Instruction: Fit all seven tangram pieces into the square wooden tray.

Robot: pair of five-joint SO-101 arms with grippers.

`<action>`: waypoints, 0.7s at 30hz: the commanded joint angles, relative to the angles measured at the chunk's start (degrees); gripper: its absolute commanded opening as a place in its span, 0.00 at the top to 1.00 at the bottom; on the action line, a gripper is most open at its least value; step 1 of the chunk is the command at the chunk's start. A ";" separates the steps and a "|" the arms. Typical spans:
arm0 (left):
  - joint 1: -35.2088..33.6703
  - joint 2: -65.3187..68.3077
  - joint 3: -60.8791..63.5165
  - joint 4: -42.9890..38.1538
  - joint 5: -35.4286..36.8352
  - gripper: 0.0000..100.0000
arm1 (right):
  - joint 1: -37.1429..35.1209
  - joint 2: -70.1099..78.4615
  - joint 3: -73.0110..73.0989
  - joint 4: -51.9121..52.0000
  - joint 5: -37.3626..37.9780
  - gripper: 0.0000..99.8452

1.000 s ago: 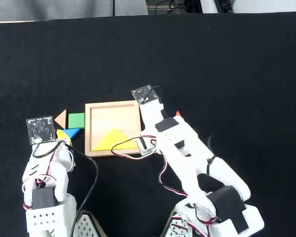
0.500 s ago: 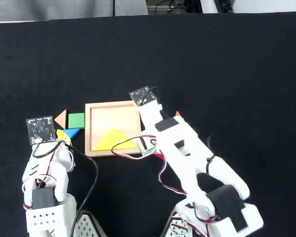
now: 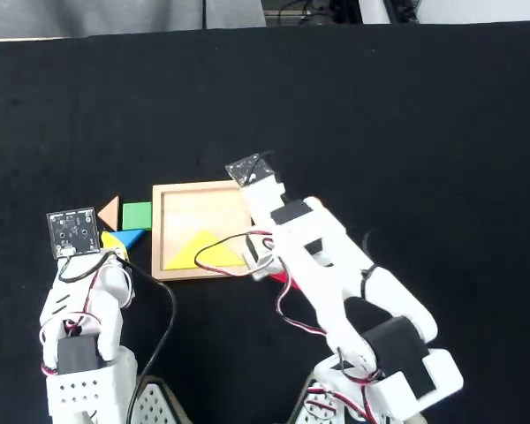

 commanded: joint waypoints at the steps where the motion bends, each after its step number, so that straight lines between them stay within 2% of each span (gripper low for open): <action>1: -0.22 -0.53 1.01 -1.05 -0.62 0.97 | 0.79 -6.20 -0.04 4.48 2.55 0.75; 4: -0.22 -0.53 1.10 -1.14 -0.62 0.97 | 0.44 -12.97 3.65 4.04 2.99 0.75; 8: -0.13 -0.53 1.10 -1.14 -0.62 0.97 | 0.44 -17.98 10.24 -2.11 2.99 0.75; 13: -0.13 -0.53 1.10 -1.14 -0.62 0.97 | -2.20 -18.07 15.08 -7.74 2.99 0.75; 16: -0.13 -0.53 1.10 -1.14 -0.62 0.97 | -4.75 -18.24 15.52 -7.65 2.99 0.76; 21: -0.13 -0.53 1.10 -1.14 -0.62 0.97 | -4.75 -18.51 15.60 -7.65 2.99 0.76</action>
